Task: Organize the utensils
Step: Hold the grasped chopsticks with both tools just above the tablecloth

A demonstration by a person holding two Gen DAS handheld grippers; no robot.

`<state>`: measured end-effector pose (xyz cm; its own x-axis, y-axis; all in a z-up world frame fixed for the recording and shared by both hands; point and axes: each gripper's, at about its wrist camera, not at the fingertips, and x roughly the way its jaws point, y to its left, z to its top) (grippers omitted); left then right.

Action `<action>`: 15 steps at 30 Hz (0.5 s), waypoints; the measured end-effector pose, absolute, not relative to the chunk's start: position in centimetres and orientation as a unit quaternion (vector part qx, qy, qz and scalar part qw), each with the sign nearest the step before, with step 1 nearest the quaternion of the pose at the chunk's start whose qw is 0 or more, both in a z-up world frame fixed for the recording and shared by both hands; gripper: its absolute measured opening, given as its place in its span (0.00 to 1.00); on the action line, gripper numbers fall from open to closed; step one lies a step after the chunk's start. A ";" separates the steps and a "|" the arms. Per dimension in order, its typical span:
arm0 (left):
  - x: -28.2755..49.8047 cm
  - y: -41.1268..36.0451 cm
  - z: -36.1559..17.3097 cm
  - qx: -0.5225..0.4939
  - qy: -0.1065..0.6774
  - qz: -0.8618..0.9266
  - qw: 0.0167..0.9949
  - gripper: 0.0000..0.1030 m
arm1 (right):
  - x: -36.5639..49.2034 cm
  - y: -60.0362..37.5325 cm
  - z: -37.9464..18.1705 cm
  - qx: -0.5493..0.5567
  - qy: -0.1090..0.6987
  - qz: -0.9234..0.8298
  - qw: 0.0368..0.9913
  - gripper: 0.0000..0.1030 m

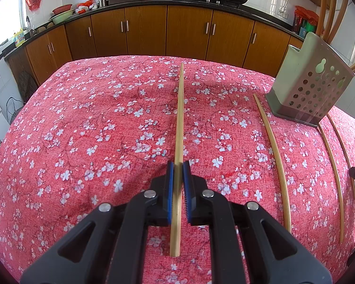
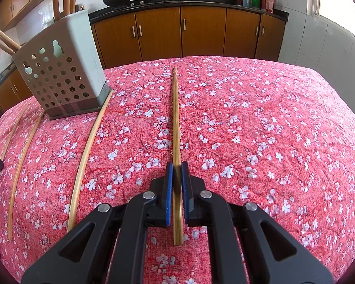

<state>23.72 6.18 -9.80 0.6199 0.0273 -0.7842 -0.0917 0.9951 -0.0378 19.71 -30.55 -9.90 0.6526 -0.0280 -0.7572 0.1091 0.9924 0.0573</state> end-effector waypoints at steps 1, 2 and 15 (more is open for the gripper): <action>23.7 6.3 -9.8 -0.037 0.435 0.033 0.899 0.11 | 19.7 -30.5 -9.9 0.049 0.415 -0.038 0.908 0.08; 23.7 6.3 -9.8 -0.037 0.435 0.033 0.899 0.11 | 19.7 -30.6 -9.9 0.049 0.415 -0.038 0.908 0.08; 23.0 5.8 -9.8 -0.026 0.436 0.024 0.899 0.11 | 19.7 -30.6 -9.8 0.048 0.415 -0.040 0.908 0.08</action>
<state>22.96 5.85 -9.81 0.6188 0.0201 -0.7853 -0.0661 0.9975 -0.0266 19.67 -30.65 -9.78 0.6525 -0.0319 -0.7571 0.1118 0.9922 0.0546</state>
